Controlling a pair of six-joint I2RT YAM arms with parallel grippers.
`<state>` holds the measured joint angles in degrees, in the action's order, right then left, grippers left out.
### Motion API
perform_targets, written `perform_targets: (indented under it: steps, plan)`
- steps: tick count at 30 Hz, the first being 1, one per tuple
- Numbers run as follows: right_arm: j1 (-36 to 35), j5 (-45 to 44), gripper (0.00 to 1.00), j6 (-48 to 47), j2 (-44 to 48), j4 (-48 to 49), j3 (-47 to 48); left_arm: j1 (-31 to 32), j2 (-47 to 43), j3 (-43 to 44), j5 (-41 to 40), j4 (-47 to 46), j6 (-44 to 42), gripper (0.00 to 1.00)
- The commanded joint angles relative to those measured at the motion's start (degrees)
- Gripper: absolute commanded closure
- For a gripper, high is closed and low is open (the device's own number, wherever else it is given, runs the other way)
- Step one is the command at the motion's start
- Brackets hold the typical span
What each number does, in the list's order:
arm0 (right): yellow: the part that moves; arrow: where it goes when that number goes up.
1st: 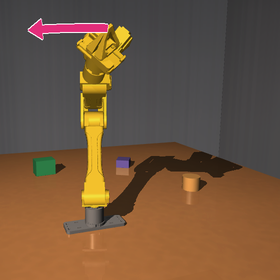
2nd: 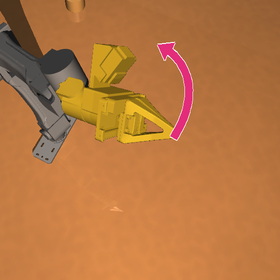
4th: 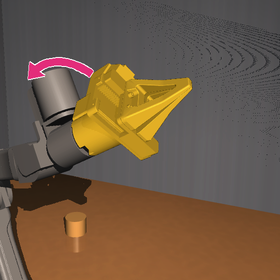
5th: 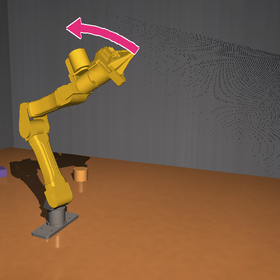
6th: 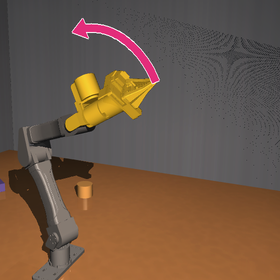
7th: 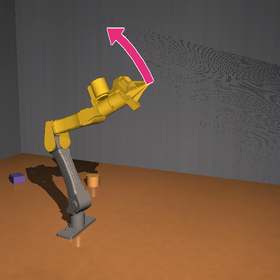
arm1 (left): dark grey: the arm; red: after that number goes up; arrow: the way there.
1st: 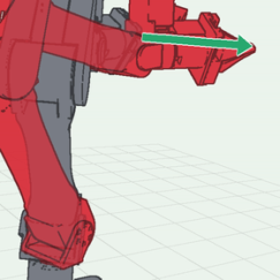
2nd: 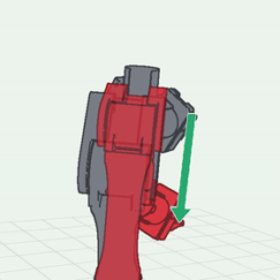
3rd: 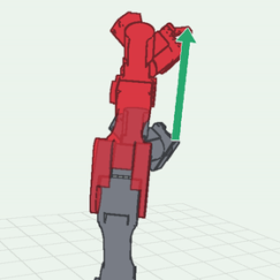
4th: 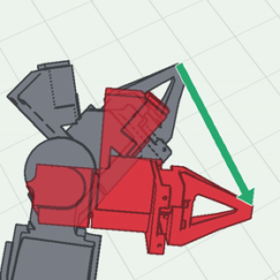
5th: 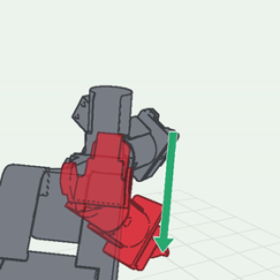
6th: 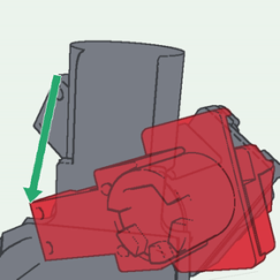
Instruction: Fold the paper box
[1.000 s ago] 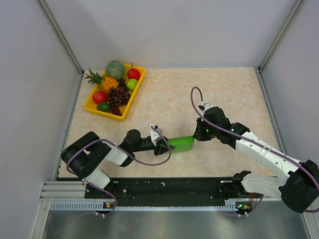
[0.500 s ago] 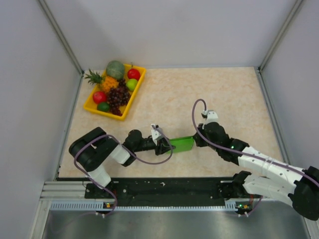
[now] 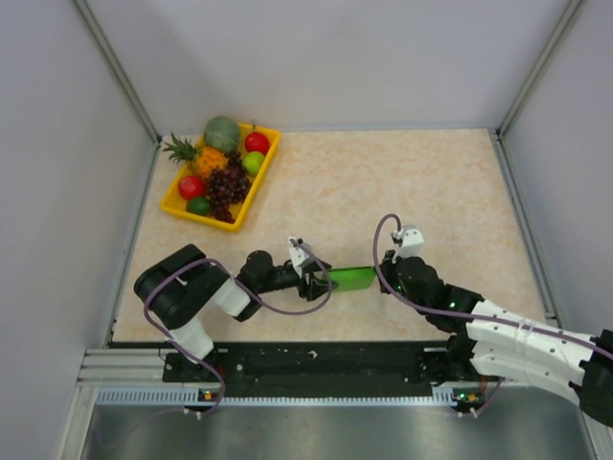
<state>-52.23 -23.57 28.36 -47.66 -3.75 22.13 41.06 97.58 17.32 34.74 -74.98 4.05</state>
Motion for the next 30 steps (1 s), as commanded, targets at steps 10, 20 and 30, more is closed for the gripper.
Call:
perform_targets:
  steps: [10,20,30]
  plan:
    - [-2.88,-4.9,1.0,-0.5,-0.42,1.46,-0.95,-0.1,-20.02,-9.67,-5.39,-3.7,9.04,0.27]
    - [-3.85,-6.92,1.0,0.99,-3.57,-0.38,2.21,-0.1,-58.71,-3.39,-12.84,51.09,21.85,0.29]
    - [-4.46,-7.63,1.0,3.54,-4.81,-2.67,3.71,-0.28,-46.27,23.01,-8.21,92.91,21.7,0.27]
